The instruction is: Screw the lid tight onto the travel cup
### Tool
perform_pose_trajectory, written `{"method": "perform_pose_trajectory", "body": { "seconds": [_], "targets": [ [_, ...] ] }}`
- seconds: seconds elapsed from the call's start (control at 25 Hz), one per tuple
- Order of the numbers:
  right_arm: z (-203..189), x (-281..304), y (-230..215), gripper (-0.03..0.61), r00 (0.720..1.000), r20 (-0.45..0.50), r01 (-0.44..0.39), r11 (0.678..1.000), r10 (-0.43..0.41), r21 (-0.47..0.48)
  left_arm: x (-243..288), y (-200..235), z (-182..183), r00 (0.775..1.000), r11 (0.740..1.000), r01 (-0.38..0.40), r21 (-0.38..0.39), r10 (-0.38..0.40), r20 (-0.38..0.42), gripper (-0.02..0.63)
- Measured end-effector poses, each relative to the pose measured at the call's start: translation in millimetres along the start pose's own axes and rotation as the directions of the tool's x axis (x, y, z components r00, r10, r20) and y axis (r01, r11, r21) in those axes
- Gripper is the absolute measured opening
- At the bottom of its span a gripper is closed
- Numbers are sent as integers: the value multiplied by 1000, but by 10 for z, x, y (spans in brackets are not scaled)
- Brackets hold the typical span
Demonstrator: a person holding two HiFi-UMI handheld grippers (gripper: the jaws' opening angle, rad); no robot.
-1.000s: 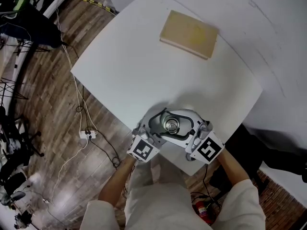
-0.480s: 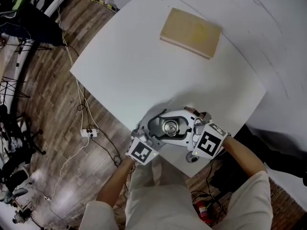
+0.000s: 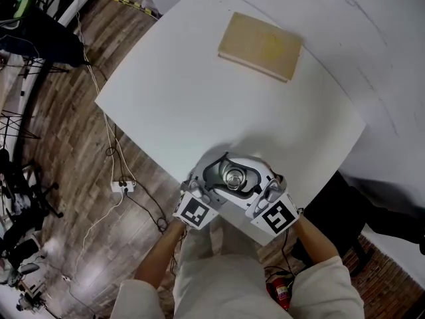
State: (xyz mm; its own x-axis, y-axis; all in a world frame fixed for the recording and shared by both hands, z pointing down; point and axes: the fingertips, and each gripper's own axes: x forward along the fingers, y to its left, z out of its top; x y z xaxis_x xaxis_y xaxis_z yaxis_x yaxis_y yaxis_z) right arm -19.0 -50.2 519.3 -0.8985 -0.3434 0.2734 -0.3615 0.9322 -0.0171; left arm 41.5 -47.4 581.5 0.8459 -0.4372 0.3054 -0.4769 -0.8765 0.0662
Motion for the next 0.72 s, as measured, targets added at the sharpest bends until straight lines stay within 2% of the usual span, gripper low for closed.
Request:
{"method": "perform_pose_trajectory", "body": {
  "seconds": [0.12,0.24,0.36,0.52,0.72],
  "targets": [
    [2,-8,-46,270,988,14,154,987,-155,47,-15,-12,12,1000,1000,0,-3,0,5,350],
    [-22,-26,-95,270,957,7,287,953,-289,92,-17,-14,9,1000,1000,-1,-4,1,2,350],
    [-23,-36,-134,270,921,4,386,915,-389,116,-22,-16,4,1000,1000,-1,-5,1,-2,350],
    [31,-49,-178,270,881,35,465,877,-472,120,-24,-22,5,1000,1000,0,-7,0,-3,350],
    [50,-50,-191,272,855,44,508,850,-517,138,-37,-25,0,1000,1000,1,-8,-1,-4,350]
  ]
}}
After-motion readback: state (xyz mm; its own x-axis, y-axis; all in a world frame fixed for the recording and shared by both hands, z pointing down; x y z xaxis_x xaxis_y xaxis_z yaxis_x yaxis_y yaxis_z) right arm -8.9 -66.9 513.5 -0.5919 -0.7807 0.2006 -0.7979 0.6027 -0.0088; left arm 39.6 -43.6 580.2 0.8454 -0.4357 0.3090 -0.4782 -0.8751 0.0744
